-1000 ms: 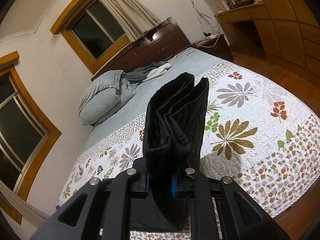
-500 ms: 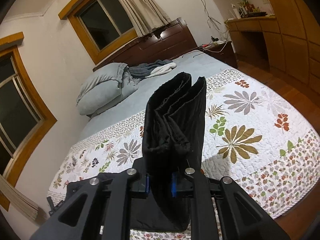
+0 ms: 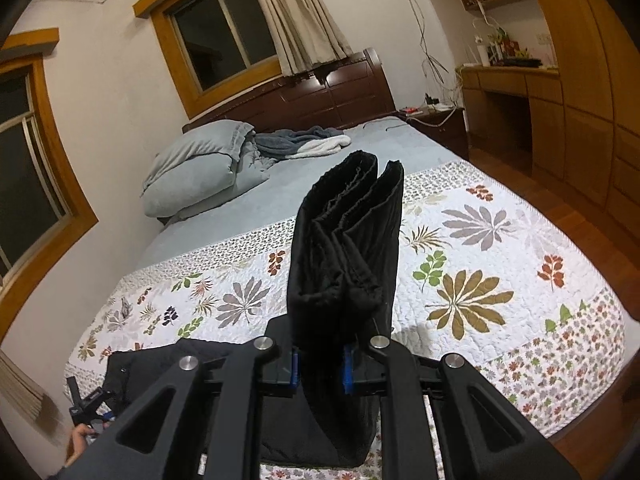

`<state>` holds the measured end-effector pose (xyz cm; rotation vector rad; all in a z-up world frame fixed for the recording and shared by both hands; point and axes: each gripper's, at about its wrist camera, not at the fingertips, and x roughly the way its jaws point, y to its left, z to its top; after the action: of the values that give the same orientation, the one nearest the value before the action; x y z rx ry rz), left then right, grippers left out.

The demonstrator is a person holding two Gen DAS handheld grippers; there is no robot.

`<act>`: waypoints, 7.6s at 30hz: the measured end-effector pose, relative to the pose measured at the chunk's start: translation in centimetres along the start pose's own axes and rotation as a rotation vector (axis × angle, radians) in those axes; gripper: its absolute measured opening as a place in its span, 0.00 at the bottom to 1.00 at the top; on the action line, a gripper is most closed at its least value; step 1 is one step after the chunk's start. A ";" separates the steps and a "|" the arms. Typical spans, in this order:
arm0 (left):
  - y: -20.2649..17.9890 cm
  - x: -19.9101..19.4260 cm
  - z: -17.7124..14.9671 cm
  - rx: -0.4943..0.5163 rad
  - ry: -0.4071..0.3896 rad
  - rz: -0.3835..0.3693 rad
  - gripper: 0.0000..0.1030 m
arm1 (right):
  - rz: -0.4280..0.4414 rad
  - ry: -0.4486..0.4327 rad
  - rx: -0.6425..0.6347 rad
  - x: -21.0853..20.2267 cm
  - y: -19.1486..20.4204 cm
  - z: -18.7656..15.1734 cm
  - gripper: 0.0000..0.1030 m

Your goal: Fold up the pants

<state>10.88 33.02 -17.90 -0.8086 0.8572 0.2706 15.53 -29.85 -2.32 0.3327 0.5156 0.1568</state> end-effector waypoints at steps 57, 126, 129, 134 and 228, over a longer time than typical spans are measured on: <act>0.3 -1.0 -0.6 0.000 -0.013 -0.065 0.95 | 0.012 0.172 -0.357 7.6 15.2 -5.7 0.14; 1.5 -1.9 -0.6 -0.030 -0.036 -0.135 0.95 | -0.111 0.415 -0.852 18.1 24.9 -24.1 0.19; 1.8 -2.1 -0.6 -0.039 -0.044 -0.141 0.95 | -0.124 0.417 -0.880 18.2 25.3 -24.7 0.25; 2.1 -2.4 -0.7 -0.043 -0.048 -0.143 0.95 | -0.087 0.423 -0.893 17.2 26.0 -24.8 0.37; 5.9 -0.5 2.3 -0.404 0.012 -0.340 0.20 | 0.813 1.364 -1.120 43.2 62.9 -24.9 0.32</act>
<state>8.83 38.79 -19.76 -1.3171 0.6688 0.1380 36.07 45.63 -20.40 -0.7875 1.4911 1.4586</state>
